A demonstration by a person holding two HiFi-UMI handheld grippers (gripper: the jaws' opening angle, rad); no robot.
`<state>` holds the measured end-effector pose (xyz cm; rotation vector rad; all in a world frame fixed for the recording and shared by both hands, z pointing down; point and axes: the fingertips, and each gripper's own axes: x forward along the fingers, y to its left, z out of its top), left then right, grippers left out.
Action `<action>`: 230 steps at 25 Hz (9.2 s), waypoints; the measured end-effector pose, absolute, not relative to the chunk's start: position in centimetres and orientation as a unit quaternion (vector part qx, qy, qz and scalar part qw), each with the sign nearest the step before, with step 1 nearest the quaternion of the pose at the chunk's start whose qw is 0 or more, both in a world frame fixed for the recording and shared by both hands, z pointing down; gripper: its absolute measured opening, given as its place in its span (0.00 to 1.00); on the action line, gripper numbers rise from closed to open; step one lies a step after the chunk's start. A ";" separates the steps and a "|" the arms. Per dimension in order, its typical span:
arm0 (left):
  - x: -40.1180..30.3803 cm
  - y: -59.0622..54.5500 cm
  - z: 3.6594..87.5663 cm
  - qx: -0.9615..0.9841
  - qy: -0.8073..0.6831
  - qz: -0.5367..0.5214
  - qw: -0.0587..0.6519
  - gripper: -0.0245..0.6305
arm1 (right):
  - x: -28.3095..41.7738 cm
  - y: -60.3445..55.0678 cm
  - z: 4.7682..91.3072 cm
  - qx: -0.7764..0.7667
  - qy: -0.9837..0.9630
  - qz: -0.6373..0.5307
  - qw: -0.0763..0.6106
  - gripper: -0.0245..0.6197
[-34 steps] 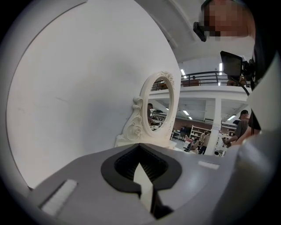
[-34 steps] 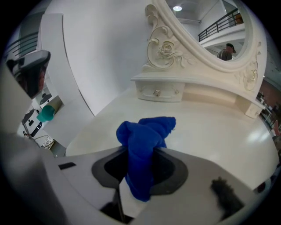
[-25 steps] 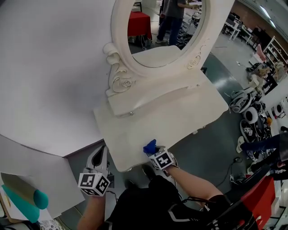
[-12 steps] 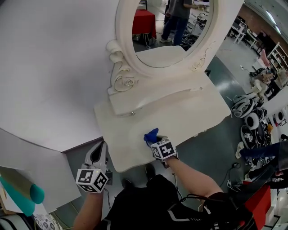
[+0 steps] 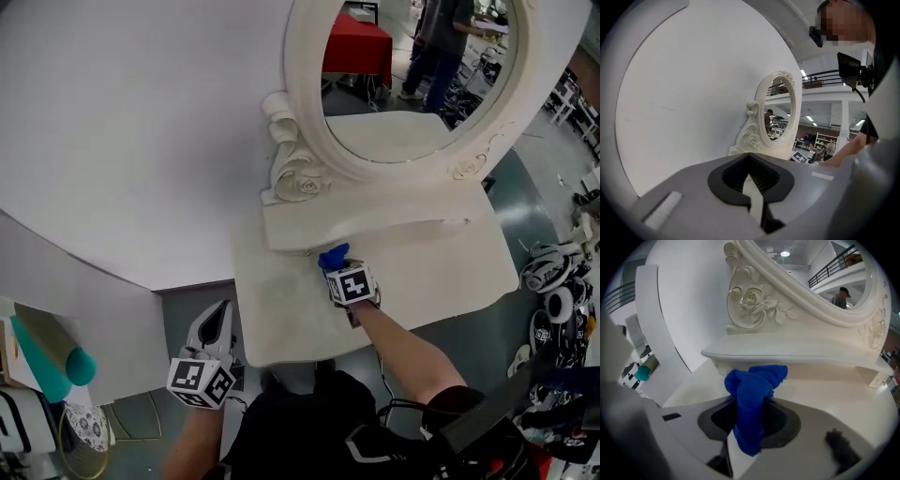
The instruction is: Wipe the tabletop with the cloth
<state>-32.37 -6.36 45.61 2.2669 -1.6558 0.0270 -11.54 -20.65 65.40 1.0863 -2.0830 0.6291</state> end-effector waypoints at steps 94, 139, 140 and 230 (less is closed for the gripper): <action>-19.0 -10.8 46.4 0.854 -0.491 0.009 0.174 0.05 | 0.9 -11.9 65.1 0.421 -0.792 0.299 0.326 0.25; -14.5 -11.0 46.4 0.867 -0.468 0.023 0.172 0.05 | 6.4 -6.8 66.8 0.420 -0.775 0.338 0.331 0.25; -14.5 -11.0 46.4 0.865 -0.471 0.022 0.172 0.05 | 6.6 -8.0 66.5 0.427 -0.776 0.336 0.322 0.25; -5.8 -12.2 46.6 0.832 -0.527 0.042 0.168 0.05 | 16.2 -19.5 67.1 0.414 -0.797 0.276 0.343 0.25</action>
